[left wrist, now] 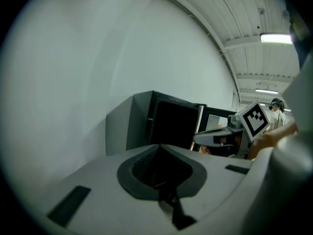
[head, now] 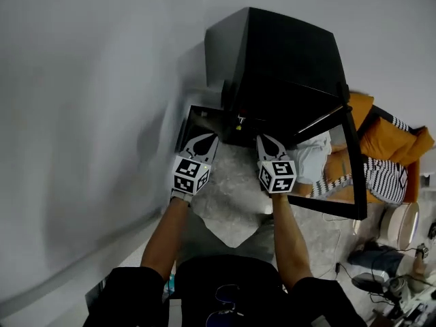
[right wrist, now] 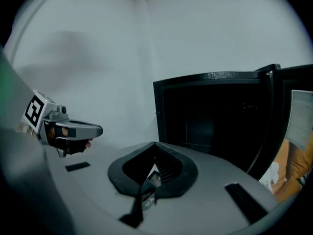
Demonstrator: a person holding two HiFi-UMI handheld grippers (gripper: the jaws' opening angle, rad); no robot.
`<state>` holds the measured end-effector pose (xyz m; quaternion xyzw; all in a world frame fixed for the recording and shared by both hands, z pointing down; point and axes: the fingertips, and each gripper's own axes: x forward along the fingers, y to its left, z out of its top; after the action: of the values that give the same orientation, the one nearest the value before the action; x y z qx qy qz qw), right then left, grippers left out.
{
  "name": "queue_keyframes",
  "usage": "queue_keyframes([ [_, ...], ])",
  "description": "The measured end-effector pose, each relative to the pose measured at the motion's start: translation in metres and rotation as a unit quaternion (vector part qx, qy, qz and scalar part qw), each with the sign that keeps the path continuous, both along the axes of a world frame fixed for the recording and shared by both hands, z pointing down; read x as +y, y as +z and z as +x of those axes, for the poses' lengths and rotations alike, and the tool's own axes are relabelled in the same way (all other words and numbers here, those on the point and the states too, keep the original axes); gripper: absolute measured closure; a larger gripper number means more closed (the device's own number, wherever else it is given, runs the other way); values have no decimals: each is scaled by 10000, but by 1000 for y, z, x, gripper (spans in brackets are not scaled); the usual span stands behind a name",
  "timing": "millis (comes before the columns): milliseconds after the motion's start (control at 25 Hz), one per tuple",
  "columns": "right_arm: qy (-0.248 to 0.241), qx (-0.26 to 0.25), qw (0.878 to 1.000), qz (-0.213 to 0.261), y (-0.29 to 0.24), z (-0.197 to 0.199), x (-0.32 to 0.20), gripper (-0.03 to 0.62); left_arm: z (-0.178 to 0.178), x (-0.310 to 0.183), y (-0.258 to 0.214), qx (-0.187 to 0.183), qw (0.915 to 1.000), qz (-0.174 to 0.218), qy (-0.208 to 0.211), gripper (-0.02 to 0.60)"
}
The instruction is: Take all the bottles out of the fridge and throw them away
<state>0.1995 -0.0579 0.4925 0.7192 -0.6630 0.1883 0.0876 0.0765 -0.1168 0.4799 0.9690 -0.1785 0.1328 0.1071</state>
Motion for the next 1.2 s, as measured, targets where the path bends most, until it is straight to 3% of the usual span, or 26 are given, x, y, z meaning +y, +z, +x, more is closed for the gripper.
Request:
queue_keyframes([
  [240, -464, -129, 9986, -212, 62, 49, 15, 586, 64, 26, 67, -176, 9994, 110, -285, 575],
  [440, -508, -169, 9985, -105, 100, 86, 11, 586, 102, 22, 119, -3, 9988, 181, -458, 575],
  [840, -589, -173, 9981, 58, 178, 105, 9, 586, 138, 1, 251, -310, 9955, 134, -886, 572],
  [1200, -742, -92, 9971, 171, 256, 95, 22, 586, 171, -19, 368, -734, 9908, 66, -1136, 438],
])
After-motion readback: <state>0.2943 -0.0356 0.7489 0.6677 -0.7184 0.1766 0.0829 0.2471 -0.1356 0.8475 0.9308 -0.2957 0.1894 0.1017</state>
